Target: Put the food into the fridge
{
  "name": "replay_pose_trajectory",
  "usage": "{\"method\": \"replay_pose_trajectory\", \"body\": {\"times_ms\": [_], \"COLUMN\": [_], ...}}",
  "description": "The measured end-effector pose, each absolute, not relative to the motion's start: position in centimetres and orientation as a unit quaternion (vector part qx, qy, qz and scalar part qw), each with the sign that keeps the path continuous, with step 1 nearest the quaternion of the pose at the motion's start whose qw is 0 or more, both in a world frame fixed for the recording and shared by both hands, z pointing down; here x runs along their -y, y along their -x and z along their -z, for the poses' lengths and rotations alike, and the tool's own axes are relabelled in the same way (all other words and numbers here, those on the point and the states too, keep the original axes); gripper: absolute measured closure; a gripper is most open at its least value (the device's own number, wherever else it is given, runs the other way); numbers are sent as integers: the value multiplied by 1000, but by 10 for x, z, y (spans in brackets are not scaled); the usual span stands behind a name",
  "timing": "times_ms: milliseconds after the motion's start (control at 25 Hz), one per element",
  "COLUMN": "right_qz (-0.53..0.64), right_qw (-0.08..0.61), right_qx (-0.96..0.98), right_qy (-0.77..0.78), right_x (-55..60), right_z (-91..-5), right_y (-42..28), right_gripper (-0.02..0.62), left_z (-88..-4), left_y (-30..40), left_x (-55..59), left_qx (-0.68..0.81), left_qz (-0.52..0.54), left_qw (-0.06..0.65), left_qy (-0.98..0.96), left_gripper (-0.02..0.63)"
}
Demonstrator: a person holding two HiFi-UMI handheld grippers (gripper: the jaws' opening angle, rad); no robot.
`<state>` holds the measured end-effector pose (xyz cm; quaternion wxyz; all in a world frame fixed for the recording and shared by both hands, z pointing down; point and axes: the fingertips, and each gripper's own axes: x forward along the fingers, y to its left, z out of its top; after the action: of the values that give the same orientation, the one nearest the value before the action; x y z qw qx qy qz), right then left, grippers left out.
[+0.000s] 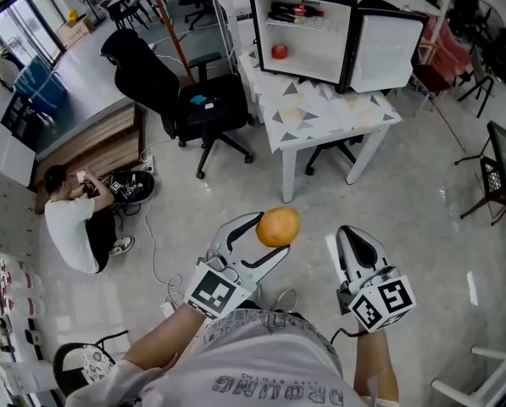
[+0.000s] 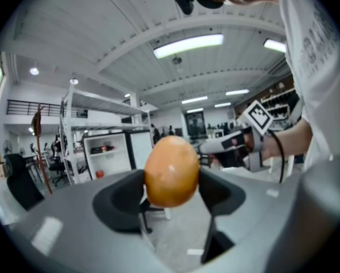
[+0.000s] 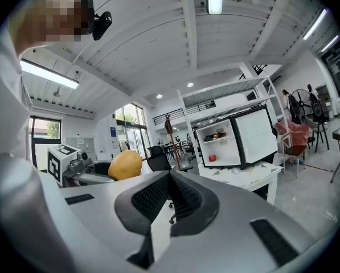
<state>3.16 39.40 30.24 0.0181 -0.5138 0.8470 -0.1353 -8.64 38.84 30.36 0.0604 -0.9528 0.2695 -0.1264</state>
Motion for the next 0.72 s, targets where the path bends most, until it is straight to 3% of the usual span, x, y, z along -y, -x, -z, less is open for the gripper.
{"method": "replay_pose_trajectory", "body": {"times_ms": [720], "right_qz": [127], "right_qw": [20], "right_qx": [-851], "right_qy": [509], "right_x": [-372], "right_z": [-300], "right_y": [-53], "right_gripper": [594], "left_z": [-307], "left_y": [75], "left_x": [-363], "left_qx": [-286], "left_qz": [122], "left_qw": [62], "left_qy": [948], "left_gripper": [301]}}
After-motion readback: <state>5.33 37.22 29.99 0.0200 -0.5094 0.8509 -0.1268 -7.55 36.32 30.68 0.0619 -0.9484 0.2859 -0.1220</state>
